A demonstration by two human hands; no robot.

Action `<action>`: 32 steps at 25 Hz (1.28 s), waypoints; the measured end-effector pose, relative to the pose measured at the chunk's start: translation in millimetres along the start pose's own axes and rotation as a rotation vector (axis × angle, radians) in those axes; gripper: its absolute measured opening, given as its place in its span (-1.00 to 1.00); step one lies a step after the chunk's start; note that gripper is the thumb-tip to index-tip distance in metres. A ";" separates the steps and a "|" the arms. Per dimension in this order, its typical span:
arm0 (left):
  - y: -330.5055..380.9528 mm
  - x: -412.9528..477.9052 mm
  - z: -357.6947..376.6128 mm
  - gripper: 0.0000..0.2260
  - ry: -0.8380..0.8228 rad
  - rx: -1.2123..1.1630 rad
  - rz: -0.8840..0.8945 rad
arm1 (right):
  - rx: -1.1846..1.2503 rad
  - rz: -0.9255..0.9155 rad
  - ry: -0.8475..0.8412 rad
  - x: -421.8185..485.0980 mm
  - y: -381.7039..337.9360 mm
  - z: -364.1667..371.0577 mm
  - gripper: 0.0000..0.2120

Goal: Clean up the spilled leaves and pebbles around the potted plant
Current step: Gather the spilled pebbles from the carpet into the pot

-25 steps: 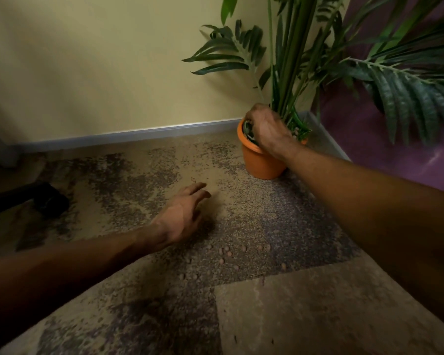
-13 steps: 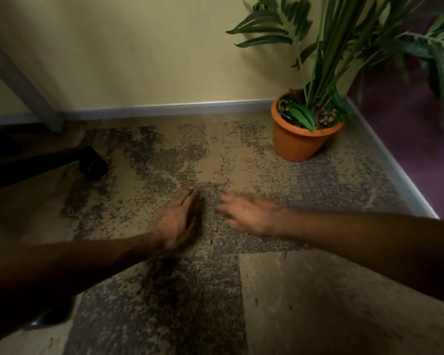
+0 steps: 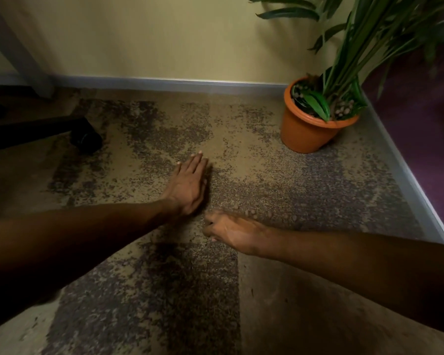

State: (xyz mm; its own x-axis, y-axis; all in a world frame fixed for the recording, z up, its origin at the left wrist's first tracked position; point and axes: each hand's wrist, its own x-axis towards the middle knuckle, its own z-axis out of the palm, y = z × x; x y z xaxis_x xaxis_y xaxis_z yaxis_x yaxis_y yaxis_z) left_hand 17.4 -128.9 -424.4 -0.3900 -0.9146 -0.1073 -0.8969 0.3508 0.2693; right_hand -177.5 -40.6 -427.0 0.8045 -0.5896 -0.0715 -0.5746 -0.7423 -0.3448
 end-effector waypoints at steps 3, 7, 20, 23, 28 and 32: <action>9.6 10.2 9.7 -0.44 0.025 -0.025 0.001 | 0.005 -0.002 0.056 -8.9 7.4 -4.3 -0.74; 12.5 10.8 28.5 -0.44 0.035 -0.053 0.053 | -0.031 -0.043 -0.088 -11.2 8.7 -21.7 -0.81; 16.9 7.4 54.0 -0.43 0.123 0.056 0.002 | 0.013 0.133 0.108 -30.1 33.8 -88.6 -0.77; 16.6 8.9 55.1 -0.43 0.126 0.055 -0.011 | -0.049 0.352 0.483 -26.7 86.2 -156.1 -0.82; 19.7 6.9 52.4 -0.43 0.140 0.050 -0.018 | -0.227 0.633 0.676 -22.7 156.8 -222.4 -0.87; 22.1 6.3 48.7 -0.45 0.131 0.069 -0.031 | -0.328 0.709 0.616 -16.5 176.7 -231.3 -0.79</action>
State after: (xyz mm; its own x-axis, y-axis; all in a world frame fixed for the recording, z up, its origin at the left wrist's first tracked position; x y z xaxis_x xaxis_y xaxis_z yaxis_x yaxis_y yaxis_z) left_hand -15.0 -117.1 -465.8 -0.3355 -0.9419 0.0121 -0.9219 0.3310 0.2013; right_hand -327.0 -235.7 -270.3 0.0939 -0.9243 0.3700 -0.9803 -0.1506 -0.1277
